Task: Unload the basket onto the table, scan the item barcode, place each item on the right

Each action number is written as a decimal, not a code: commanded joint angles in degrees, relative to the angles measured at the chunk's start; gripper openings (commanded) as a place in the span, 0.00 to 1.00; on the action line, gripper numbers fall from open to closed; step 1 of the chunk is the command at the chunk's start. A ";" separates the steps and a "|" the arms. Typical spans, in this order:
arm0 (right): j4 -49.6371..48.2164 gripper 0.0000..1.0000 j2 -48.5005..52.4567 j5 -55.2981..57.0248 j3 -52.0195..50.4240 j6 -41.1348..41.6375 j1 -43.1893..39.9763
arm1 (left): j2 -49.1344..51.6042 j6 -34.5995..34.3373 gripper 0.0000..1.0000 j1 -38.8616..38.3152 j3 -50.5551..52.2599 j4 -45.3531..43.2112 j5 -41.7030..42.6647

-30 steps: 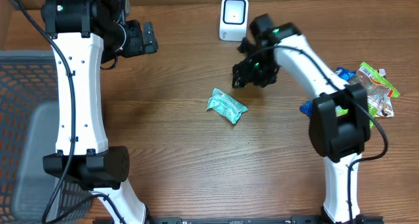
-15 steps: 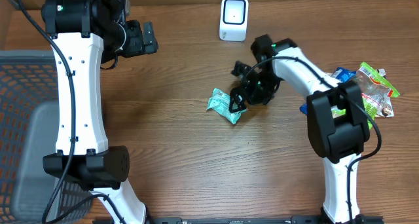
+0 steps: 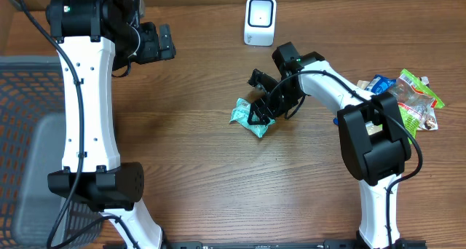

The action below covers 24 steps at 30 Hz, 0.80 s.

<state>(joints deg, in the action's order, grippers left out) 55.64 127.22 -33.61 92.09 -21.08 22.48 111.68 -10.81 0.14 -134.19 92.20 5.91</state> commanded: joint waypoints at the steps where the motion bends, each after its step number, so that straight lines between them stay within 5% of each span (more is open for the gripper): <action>1: 0.74 0.73 1.81 2.58 -2.84 0.07 -0.09 | 0.20 -0.81 1.00 0.22 -0.94 0.11 -0.17; 13: 7.41 0.80 1.79 -4.09 5.03 0.07 -6.86 | 0.20 -0.81 1.00 0.22 -0.94 0.11 -0.17; 24: 1.68 0.72 1.92 -8.70 -2.16 0.00 -4.07 | 0.20 -0.81 1.00 0.22 -0.94 0.11 -0.17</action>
<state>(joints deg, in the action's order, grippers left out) 57.78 128.64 -41.76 91.92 -20.99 16.12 111.68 -10.81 0.14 -134.19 92.18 5.91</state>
